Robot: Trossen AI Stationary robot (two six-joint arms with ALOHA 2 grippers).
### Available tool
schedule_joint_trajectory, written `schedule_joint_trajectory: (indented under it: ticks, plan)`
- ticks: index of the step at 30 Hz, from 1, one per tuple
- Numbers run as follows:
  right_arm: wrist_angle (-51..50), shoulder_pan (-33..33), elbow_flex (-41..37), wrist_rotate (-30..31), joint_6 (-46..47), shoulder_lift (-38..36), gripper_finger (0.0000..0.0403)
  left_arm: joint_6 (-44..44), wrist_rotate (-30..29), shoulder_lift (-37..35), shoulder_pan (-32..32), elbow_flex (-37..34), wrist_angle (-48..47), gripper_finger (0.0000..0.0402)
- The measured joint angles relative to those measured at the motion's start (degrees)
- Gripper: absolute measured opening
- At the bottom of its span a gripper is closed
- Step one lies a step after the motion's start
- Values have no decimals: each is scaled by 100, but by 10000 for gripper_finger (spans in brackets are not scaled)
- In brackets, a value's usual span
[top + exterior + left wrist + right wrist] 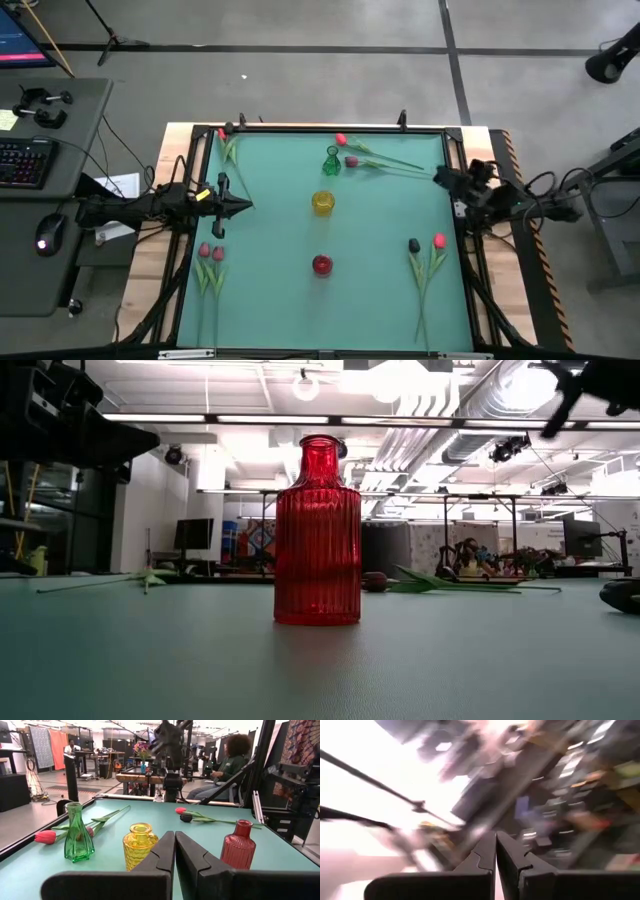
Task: Sort flowers into vase by color
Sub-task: Put the right black flower into the green flower vase
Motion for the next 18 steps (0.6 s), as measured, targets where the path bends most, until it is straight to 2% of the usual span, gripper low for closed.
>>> schedule_joint_trajectory:
  ticks: [2, 5, 7, 9, 12, 14, 16, 18]
  plan:
    - [240, 54, 188, -901, 405, 614, 0, -1, -1, 0, -1, 0, 2, 0]
    - [-333, 328, 744, -2293, 935, 1621, 0, 0, -1, 0, 0, 2, 1, 0]
    - [-1448, 571, 1274, -3029, 1121, 2164, 0, -1, -2, 0, 0, 0, 1, 0]
    - [-3112, 844, 1885, -3498, 1181, 2606, 1, -1, 0, 0, 0, 2, 2, 0]
    - [-5810, 1398, 2738, -3717, 1115, 3210, 9, -1, -2, 1, -2, 2, 2, 0]
    - [-7147, 1823, 3133, -3688, 1234, 3605, 24, -1, -1, 0, 0, 0, 2, 0]
    - [-7873, 2239, 3352, -3518, 1535, 3950, 45, 0, -1, 0, -2, 2, 2, 0]
    - [-8078, 2586, 3420, -3273, 2079, 4259, 72, 0, -2, 0, -2, 1, 0, 0]
